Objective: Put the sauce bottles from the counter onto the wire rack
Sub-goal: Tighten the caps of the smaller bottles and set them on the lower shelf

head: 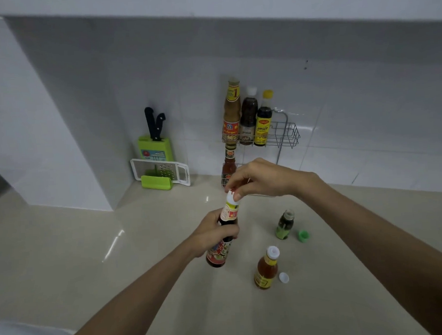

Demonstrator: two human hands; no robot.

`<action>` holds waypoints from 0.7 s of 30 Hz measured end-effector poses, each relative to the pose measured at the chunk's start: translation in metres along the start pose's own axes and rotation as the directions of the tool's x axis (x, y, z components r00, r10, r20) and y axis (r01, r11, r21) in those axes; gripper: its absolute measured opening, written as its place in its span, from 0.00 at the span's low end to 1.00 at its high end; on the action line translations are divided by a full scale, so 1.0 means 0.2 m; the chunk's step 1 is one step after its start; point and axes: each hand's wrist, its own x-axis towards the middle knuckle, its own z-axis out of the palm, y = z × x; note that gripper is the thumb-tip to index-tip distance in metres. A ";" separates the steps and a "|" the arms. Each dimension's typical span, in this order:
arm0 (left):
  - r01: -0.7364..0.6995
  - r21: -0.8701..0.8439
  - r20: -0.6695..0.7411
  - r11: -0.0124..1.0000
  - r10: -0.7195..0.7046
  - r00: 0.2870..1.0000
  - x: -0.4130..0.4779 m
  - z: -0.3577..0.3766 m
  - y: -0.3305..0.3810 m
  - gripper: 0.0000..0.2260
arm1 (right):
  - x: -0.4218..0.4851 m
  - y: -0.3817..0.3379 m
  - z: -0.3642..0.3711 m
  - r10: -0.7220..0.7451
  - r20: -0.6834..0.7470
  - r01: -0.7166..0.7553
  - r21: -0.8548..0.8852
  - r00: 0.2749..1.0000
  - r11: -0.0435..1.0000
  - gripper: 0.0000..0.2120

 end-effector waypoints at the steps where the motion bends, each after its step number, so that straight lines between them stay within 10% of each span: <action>1: -0.001 0.013 -0.020 1.000 0.001 1.000 0.01 0.00 0.00 0.04 | 0.00 0.00 0.00 -0.002 0.005 0.002 -0.035 1.000 0.999 0.13; 8: -0.020 0.069 -0.030 0.997 0.022 0.999 0.06 -0.05 0.03 0.07 | 0.04 0.00 0.04 -0.056 -0.103 0.023 -0.300 0.993 0.954 0.20; 21: -0.009 -0.154 0.286 0.988 0.053 0.957 0.07 -0.12 0.11 0.06 | 0.11 0.01 -0.14 -0.082 0.088 0.058 0.241 0.993 0.969 0.17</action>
